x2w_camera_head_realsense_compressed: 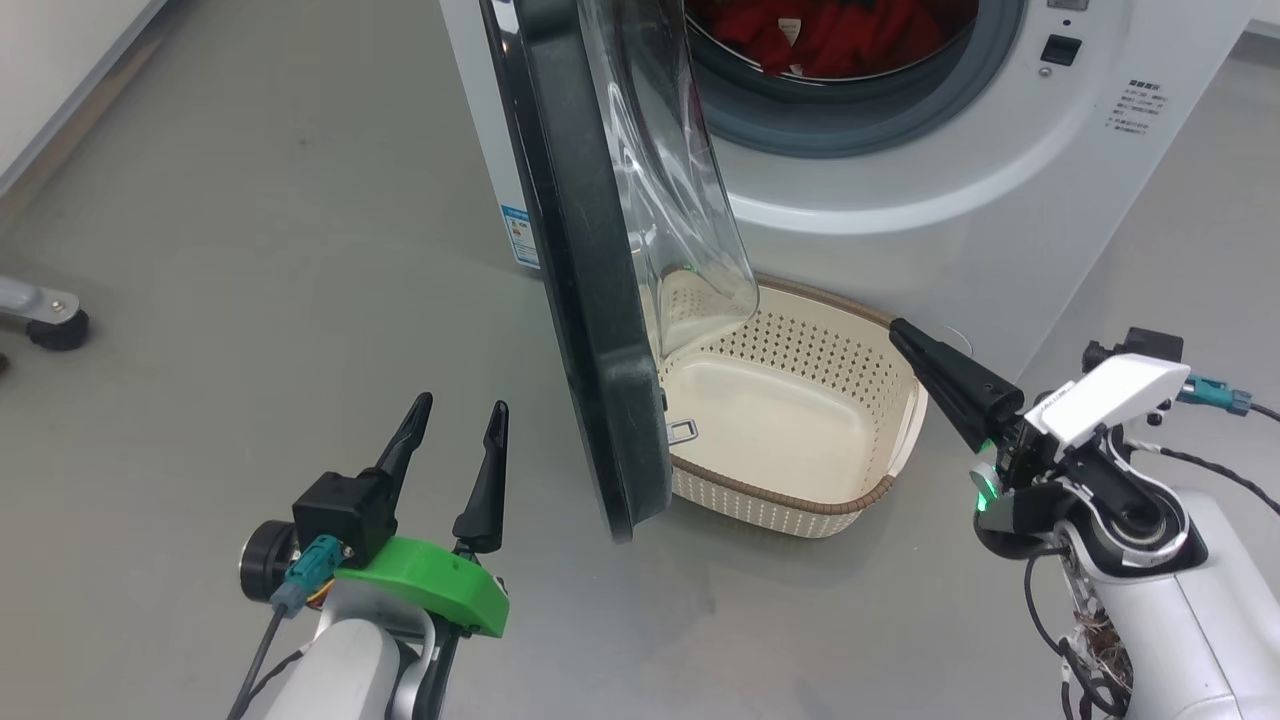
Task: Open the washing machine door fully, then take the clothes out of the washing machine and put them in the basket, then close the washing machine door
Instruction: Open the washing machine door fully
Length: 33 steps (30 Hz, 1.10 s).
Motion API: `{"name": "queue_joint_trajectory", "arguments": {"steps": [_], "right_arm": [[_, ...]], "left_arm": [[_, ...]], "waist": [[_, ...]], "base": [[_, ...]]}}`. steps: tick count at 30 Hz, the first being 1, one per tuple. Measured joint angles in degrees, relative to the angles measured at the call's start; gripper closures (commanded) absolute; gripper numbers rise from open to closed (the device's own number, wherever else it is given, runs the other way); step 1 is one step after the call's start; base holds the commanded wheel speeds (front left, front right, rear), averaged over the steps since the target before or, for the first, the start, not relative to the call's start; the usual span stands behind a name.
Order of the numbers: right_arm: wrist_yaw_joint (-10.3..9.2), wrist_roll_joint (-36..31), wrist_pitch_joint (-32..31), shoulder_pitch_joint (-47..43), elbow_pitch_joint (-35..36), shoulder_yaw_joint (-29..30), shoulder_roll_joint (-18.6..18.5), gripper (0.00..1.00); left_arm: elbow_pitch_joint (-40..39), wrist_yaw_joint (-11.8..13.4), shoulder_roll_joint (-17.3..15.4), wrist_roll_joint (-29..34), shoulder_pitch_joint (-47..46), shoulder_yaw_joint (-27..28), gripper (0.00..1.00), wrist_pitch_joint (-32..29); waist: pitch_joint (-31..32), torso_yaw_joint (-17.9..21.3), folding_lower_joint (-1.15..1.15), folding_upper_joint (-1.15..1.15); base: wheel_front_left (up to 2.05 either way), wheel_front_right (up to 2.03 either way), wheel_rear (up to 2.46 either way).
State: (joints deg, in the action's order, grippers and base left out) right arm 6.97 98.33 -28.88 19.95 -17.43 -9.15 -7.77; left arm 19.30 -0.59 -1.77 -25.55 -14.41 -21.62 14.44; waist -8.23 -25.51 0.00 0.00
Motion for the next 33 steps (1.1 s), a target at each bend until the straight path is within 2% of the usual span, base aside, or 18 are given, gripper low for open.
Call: {"name": "queue_joint_trajectory", "arguments": {"steps": [1,2,9,18,26,27,30,33], "right_arm": [[0.0,-1.2,0.8,-1.0,0.3,0.0,-0.3,0.12],[0.0,-2.0,1.5,-1.9,0.6,0.0,-0.6,0.0],[0.0,-8.9,8.5,-7.5,2.3,0.6,-1.5,0.0],[0.0,-23.4,22.4,-13.9,3.9,0.8,-4.1,0.0],[-0.09,-38.7,36.4,-18.3,2.7,2.0,-8.4,0.0],[-1.43,-42.8,40.1,-18.5,2.6,2.5,-9.4,0.0],[-4.13,-48.2,45.1,-18.8,2.9,3.2,-11.1,0.0],[-6.64,-53.6,45.4,-19.3,3.5,3.2,-12.5,0.0]], "left_arm": [[0.0,0.0,0.0,0.1,0.1,0.1,0.0,0.0],[0.0,0.0,0.0,0.1,0.1,0.2,0.0,0.0],[0.4,0.0,0.0,0.4,0.5,0.9,0.0,0.0],[0.9,0.0,0.0,1.0,1.2,1.5,0.0,0.0],[1.6,0.0,0.0,1.5,1.6,2.2,0.0,0.0],[1.8,0.0,-0.1,1.5,1.8,2.5,0.0,0.0],[2.1,0.0,-0.1,2.0,2.1,2.5,0.0,0.0],[2.3,0.0,-0.1,2.0,2.1,2.6,0.0,0.0]], "waist": [[0.0,0.1,0.0,0.0],[0.1,0.3,0.0,0.0],[0.7,0.9,0.0,0.0],[1.7,1.8,0.0,0.0],[2.8,2.4,0.0,0.0],[3.1,2.6,0.0,0.0],[3.4,2.9,0.0,0.0],[3.6,3.0,0.0,0.0]], "base": [[0.0,0.0,0.0],[0.0,0.0,0.0],[0.0,0.0,0.0],[0.0,0.0,0.0],[0.0,0.0,0.0],[0.0,0.0,0.0],[0.0,0.0,0.0],[0.0,0.0,0.0]]}}
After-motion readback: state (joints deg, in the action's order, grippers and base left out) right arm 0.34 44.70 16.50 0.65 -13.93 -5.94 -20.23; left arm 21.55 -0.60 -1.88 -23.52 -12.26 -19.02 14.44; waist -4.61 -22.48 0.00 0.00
